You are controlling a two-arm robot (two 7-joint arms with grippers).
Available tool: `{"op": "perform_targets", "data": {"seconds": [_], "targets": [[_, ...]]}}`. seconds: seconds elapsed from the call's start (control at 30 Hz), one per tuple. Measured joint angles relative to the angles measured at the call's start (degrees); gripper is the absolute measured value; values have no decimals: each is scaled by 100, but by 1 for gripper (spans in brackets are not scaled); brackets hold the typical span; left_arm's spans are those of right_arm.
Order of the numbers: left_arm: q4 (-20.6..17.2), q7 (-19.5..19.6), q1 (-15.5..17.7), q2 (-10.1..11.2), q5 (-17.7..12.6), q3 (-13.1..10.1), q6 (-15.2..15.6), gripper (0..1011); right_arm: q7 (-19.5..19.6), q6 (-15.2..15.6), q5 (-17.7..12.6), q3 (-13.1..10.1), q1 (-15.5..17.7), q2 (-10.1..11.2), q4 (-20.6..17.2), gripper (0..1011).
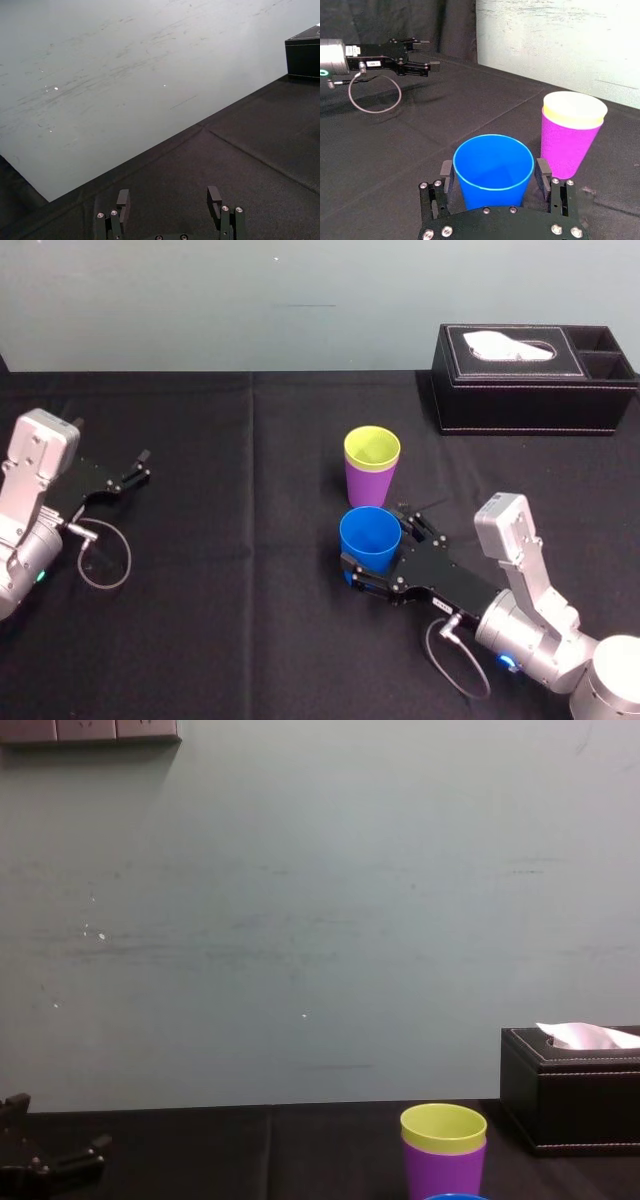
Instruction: Stack the three plastic cups sequentially using one hand.
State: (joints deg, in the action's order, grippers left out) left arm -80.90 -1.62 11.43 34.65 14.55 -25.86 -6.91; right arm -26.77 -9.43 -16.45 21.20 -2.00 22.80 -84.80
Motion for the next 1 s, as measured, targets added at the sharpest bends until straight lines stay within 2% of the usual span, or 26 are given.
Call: {"op": "perform_targets", "data": {"seconds": [0.47, 1.0], "targets": [[0, 0, 0, 0, 0, 0, 0, 1011, 52, 26, 117, 69, -200, -120, 130, 1000], [0, 0, 0, 0, 0, 0, 0, 1011, 54, 32, 120, 68, -197, -118, 129, 983]]}}
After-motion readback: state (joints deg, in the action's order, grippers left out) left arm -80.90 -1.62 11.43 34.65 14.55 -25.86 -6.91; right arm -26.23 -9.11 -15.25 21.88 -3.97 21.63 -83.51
